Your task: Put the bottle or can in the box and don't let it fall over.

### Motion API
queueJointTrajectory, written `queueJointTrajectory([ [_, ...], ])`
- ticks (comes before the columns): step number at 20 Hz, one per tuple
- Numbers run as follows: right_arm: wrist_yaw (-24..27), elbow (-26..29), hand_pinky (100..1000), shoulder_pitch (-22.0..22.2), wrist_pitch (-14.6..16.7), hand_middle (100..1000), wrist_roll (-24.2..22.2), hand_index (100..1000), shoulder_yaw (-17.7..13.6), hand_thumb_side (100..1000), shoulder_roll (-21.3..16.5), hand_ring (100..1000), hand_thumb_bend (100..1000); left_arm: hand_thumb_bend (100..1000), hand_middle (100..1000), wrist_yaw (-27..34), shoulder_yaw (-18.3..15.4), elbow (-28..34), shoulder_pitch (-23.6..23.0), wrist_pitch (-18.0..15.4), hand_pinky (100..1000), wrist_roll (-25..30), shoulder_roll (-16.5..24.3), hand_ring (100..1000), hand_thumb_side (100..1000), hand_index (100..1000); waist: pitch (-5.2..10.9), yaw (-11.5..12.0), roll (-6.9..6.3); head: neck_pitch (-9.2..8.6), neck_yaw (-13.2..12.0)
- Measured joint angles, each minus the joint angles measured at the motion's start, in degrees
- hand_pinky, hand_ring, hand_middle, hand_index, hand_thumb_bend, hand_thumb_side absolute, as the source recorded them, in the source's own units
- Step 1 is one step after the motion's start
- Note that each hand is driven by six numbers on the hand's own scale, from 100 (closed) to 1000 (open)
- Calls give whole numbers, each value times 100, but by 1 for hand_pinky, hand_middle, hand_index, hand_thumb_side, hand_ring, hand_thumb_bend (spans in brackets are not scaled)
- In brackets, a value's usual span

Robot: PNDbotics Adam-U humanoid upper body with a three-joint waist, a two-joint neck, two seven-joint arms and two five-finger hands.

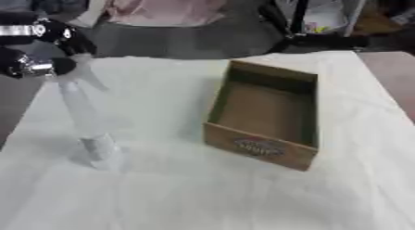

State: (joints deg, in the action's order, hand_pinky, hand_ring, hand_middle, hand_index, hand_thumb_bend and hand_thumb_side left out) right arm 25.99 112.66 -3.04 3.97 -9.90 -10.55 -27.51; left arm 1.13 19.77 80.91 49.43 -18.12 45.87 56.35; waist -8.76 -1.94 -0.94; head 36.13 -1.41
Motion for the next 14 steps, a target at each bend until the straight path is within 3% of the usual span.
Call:
queueJointTrajectory([
  [14, 0, -16, 959, 0, -12, 1000, -21, 947, 0, 526, 7, 971, 224, 211, 800, -234, 143, -109, -1, -31, 734, -31, -99, 750, 769, 896, -9, -13, -1, 1, -3],
])
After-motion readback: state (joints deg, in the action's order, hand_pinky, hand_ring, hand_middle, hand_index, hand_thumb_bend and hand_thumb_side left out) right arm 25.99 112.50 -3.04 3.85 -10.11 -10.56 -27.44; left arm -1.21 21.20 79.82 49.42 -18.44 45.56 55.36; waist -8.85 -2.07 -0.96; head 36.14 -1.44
